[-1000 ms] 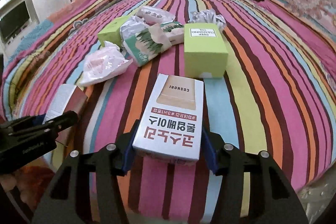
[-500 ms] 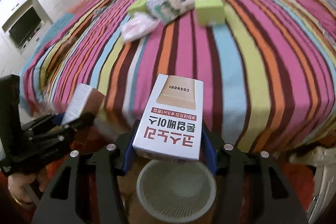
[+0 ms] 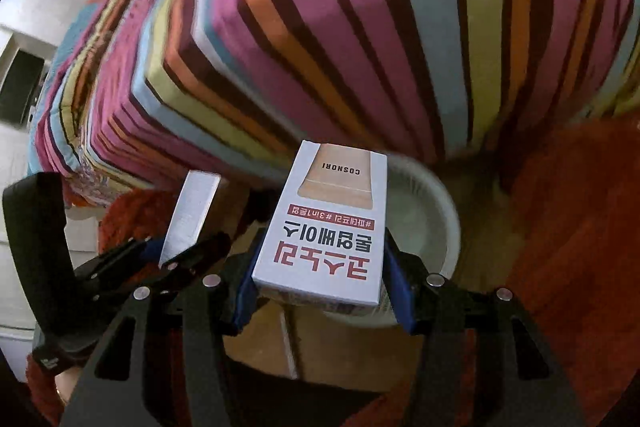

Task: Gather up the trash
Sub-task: 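Carry both white boxes down over the mesh wastebasket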

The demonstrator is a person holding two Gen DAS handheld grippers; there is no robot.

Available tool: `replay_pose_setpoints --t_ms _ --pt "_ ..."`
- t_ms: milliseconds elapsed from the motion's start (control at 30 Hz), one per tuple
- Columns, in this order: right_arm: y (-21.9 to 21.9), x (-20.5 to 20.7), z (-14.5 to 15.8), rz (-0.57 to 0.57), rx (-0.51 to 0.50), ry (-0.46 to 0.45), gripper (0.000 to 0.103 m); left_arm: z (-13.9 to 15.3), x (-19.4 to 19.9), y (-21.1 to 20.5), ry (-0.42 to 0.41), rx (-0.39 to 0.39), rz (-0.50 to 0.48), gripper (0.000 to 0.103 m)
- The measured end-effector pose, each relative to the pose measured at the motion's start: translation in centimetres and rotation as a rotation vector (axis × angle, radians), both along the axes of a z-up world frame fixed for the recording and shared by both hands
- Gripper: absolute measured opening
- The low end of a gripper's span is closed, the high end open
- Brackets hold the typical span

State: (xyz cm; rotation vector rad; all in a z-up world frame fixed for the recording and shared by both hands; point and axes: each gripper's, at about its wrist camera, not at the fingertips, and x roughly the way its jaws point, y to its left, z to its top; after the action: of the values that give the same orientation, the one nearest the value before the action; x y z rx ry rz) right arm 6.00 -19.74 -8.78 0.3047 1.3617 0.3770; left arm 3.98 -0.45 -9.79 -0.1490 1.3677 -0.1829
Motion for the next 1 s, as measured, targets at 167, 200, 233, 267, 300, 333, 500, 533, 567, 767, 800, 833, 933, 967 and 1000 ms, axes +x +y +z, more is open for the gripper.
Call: replay_pose_setpoints --t_ms 167,200,233,267,300,333,500,533,567,767,800,833,933,967,1000 --pt "0.5 0.4 -2.7 0.001 -0.016 0.135 0.052 -2.1 0.4 -0.8 0.084 0.021 -0.028 0.048" --pt "0.4 0.7 -2.8 -0.007 -0.020 0.148 0.052 -2.9 0.6 -1.1 0.115 0.031 -0.036 0.048" --pt "0.5 0.9 -2.9 -0.013 -0.023 0.154 0.052 -3.3 0.8 -1.3 0.132 0.036 -0.042 0.048" --pt "0.4 1.2 -2.9 -0.019 -0.026 0.162 0.052 -3.9 0.9 -1.4 0.152 0.038 -0.047 0.048" --pt "0.5 1.5 -3.1 -0.022 -0.032 0.173 0.052 -4.4 0.9 -1.4 0.171 0.040 -0.051 0.048" --pt "0.6 1.7 -3.3 -0.024 -0.037 0.184 0.052 -5.0 1.1 -1.6 0.192 0.043 -0.053 0.048" --pt "1.4 3.6 -4.4 -0.042 -0.065 0.242 0.052 -7.6 2.3 -2.9 0.259 0.058 -0.059 0.048" --pt "1.6 4.1 -4.6 -0.046 -0.072 0.254 0.052 -8.1 2.6 -3.3 0.276 0.059 -0.062 0.048" --pt "2.0 4.5 -4.8 -0.050 -0.075 0.265 0.052 -8.5 2.5 -3.2 0.291 0.057 -0.064 0.048" --pt "2.7 6.4 -7.2 -0.091 -0.113 0.351 0.052 -11.7 3.6 -3.7 0.377 0.072 -0.041 0.048" --pt "2.5 6.5 -7.7 -0.094 -0.114 0.357 0.052 -12.3 3.8 -3.8 0.387 0.075 -0.036 0.048" --pt "2.4 6.5 -8.0 -0.096 -0.114 0.367 0.052 -12.6 3.9 -3.9 0.393 0.073 -0.033 0.048" --pt "2.3 6.9 -8.5 -0.101 -0.112 0.402 0.052 -13.7 4.0 -4.0 0.417 0.070 -0.029 0.049" --pt "2.4 7.1 -8.7 -0.103 -0.112 0.410 0.052 -14.1 4.0 -4.1 0.429 0.071 -0.027 0.049" --pt "2.4 7.5 -8.8 -0.107 -0.115 0.421 0.052 -14.5 4.1 -4.1 0.435 0.071 -0.026 0.050"
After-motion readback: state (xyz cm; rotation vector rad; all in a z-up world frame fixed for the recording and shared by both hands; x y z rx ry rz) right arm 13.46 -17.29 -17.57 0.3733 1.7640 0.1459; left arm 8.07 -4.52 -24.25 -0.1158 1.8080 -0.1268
